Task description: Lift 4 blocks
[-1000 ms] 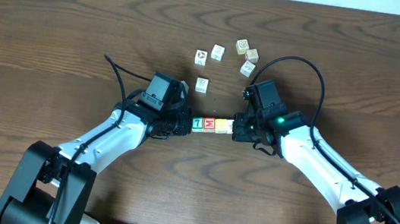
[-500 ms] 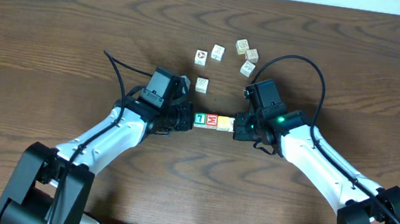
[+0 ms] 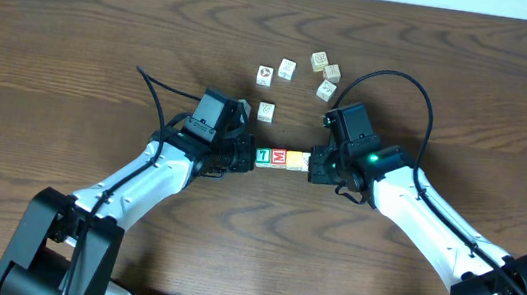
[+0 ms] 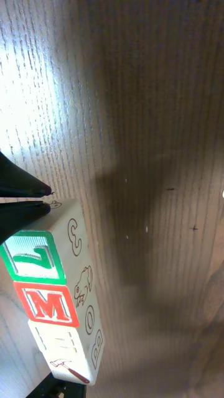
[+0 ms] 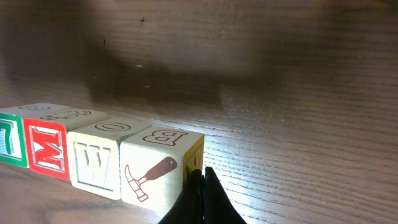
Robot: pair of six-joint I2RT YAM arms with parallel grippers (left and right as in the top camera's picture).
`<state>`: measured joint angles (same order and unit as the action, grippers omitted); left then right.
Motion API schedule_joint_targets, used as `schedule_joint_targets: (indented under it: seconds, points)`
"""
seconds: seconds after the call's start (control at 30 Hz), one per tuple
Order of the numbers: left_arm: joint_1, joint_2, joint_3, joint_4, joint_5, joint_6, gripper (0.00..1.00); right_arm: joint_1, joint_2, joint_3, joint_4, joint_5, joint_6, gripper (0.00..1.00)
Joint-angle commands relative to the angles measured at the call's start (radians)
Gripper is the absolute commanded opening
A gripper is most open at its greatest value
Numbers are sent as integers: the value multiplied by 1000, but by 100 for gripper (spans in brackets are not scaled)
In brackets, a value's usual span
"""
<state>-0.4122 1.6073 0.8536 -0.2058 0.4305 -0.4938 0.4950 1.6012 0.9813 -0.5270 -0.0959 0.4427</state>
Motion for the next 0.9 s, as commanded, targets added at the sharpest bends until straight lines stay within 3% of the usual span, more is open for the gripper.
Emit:
schedule_joint_targets:
  seconds: [0.0, 0.87]
  points:
    - [-45, -27, 66, 35, 213, 7, 7, 56, -23, 53, 37, -286, -3, 1]
    - [-43, -27, 70, 34, 214, 6, 7, 56, -25, 59, 37, -274, -3, 1]
